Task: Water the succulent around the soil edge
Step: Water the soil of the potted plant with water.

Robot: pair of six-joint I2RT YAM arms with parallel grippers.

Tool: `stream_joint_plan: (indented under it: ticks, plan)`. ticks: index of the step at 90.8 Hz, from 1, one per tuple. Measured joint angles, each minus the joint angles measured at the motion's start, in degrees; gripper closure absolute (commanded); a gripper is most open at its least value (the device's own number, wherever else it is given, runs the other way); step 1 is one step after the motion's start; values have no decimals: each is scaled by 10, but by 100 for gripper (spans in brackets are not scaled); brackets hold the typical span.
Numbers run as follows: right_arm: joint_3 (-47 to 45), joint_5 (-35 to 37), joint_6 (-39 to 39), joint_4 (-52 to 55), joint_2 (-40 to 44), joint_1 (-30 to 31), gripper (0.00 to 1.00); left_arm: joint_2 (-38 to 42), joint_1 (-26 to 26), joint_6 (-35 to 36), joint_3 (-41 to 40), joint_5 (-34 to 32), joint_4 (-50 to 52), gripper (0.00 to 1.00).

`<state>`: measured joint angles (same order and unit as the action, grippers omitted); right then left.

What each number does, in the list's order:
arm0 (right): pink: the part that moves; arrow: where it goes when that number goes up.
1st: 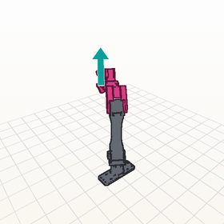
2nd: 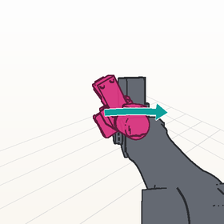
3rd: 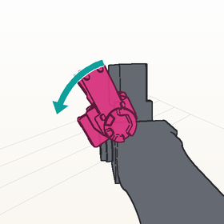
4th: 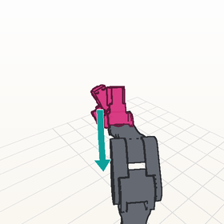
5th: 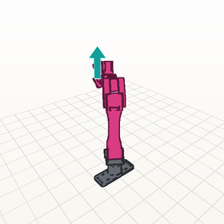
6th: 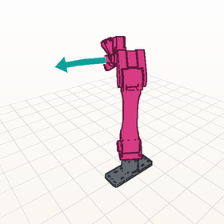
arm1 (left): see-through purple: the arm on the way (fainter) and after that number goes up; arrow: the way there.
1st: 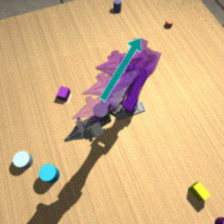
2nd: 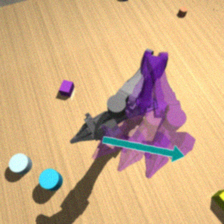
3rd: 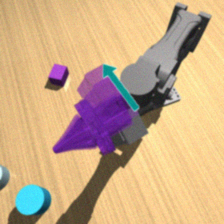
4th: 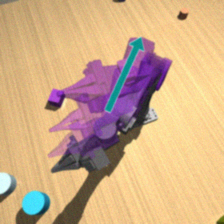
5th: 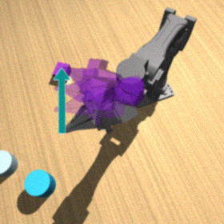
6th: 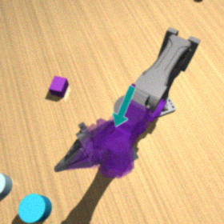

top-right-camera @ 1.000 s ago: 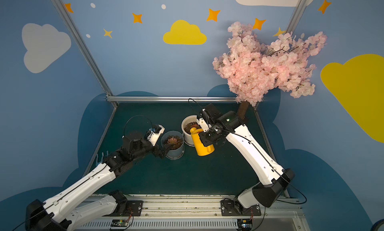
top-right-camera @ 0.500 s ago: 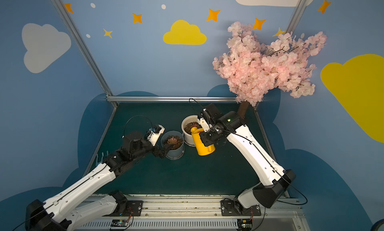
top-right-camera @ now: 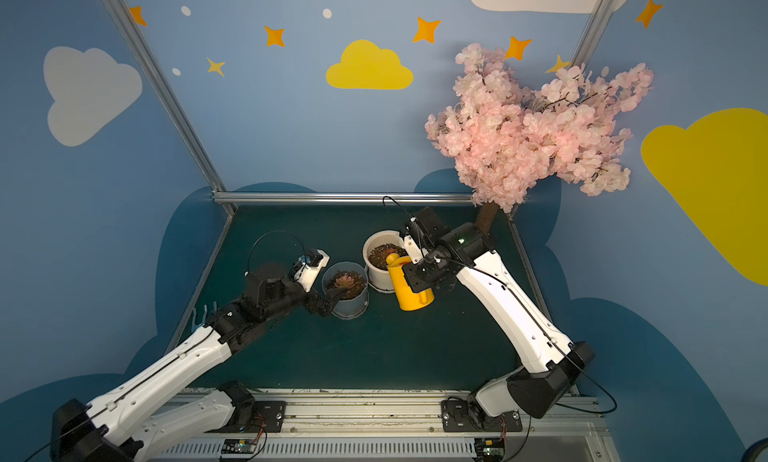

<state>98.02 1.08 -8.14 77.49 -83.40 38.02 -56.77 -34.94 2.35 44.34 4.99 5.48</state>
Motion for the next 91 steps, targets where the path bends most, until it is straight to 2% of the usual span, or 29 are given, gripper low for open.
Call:
stream_joint_plan:
  ticks: [91]
  plan:
    - [3, 16, 9, 4, -5, -25, 100, 0, 0, 0, 0, 4, 0, 0]
